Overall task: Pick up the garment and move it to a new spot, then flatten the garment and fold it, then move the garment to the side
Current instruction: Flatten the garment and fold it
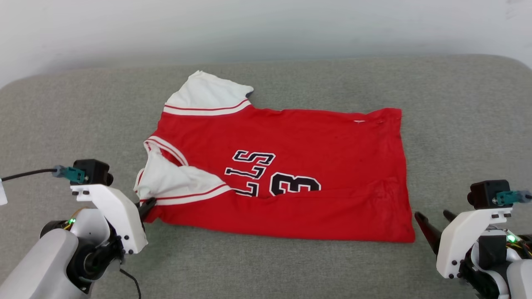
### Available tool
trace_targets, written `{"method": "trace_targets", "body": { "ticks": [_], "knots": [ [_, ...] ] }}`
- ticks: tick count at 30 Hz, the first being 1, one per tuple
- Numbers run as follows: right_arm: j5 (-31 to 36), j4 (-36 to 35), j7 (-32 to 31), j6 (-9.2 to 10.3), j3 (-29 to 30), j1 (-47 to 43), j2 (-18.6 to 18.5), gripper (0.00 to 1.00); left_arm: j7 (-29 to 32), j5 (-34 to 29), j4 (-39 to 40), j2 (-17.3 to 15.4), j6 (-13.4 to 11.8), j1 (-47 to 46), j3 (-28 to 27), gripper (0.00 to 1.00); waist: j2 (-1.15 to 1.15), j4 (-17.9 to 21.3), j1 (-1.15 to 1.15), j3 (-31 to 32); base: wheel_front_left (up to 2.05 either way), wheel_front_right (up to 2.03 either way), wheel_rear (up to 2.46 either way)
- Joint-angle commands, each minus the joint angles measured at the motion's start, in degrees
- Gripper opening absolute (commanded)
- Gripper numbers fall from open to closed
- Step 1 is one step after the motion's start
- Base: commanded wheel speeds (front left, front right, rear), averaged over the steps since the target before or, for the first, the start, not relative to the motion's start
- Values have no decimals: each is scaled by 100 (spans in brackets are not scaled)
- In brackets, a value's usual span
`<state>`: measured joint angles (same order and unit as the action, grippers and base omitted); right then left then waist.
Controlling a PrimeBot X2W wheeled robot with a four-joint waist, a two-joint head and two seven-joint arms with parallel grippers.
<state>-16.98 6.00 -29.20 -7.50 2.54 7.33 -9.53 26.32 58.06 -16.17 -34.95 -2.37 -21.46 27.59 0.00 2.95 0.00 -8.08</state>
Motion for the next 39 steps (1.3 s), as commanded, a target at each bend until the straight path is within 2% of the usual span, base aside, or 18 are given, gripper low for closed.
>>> {"method": "trace_targets", "body": {
  "ticks": [1,3,6,13,14,15,16,25,26,32,39],
  "knots": [
    [-44,78,-389,2,-38,124,-101,100,-62,-60,123,-21,-49,-79,-17,0,0,-118,0,-91,0,0,0],
    [-192,186,-949,1,-77,216,-95,100,-113,-113,331,-32,-83,-145,-42,0,0,-201,0,-183,0,0,0],
    [-328,282,-1409,2,-145,389,-75,100,-134,-183,593,-63,-134,-174,-33,0,0,-306,0,-335,0,0,0],
    [-450,1039,-1928,2,-359,716,85,100,-174,-260,881,-31,-173,-201,28,0,0,-440,0,-569,0,0,0],
    [-468,1157,-1991,1,-391,728,104,96,-174,-256,882,-18,-166,-194,37,0,0,-451,0,-578,0,0,0],
    [-495,1256,-2039,1,-413,727,138,42,-189,-241,862,7,-182,-181,34,0,0,-461,0,-574,0,0,0],
    [-510,1310,-2042,1,-433,741,154,0,-193,-233,838,16,-199,-159,35,0,0,-465,0,-566,0,0,0],
    [-555,944,-1701,2,-586,865,-134,0,-372,-142,673,91,-252,193,24,0,0,-359,0,-110,0,0,0],
    [-616,813,-1658,2,-697,731,-182,0,-468,-98,643,131,-316,399,11,0,0,-329,0,174,0,0,0],
    [-741,590,-1633,2,-833,315,-287,0,-614,-35,820,86,-517,994,-7,0,0,-320,0,749,0,0,0],
    [-803,338,-1626,1,-787,-234,-429,0,-596,39,1111,23,-818,1645,36,0,0,-379,0,922,0,0,0]
  ]
}}
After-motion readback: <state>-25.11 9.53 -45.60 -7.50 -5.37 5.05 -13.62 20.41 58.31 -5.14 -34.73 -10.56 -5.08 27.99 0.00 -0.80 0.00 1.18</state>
